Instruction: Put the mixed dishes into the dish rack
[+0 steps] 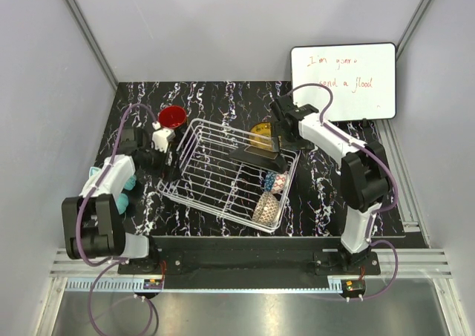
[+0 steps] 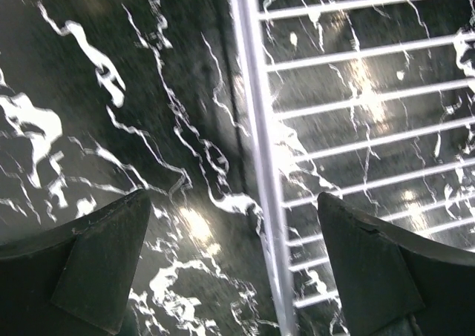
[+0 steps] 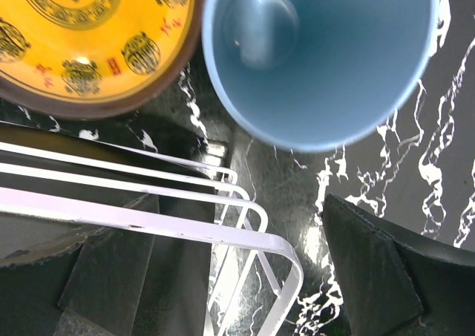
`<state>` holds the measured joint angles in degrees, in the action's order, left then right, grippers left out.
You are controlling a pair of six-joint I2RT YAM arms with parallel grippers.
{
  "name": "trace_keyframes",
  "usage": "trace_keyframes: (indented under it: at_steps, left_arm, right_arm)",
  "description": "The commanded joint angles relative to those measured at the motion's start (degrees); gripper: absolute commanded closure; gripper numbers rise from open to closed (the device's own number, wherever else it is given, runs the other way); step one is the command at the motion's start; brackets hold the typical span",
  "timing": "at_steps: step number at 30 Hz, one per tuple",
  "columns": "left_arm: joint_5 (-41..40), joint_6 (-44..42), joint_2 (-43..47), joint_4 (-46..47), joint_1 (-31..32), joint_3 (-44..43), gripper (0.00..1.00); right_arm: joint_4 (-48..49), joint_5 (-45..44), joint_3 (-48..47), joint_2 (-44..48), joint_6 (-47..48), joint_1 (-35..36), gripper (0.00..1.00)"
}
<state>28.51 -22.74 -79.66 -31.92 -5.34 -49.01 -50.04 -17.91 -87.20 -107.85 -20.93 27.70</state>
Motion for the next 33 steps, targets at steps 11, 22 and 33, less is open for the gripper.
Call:
trace_keyframes:
  at_steps: [11,22,33]
  left_arm:
    - [8.1,-11.4,7.6,-12.3,-0.4,-1.3,0.01]
    - [13.0,-27.4,7.7,-25.9,0.2,-0.6,0.01]
    - [14.7,-32.0,7.6,-31.0,3.3,-4.2,0.01]
  right_arm:
    - [5.5,7.9,-9.0,-5.0,1.2,0.0,0.00]
    - [5.5,8.9,-7.6,-4.3,1.6,1.6,0.00]
    - [5.3,7.5,-9.2,-5.2,2.5,3.0,0.00]
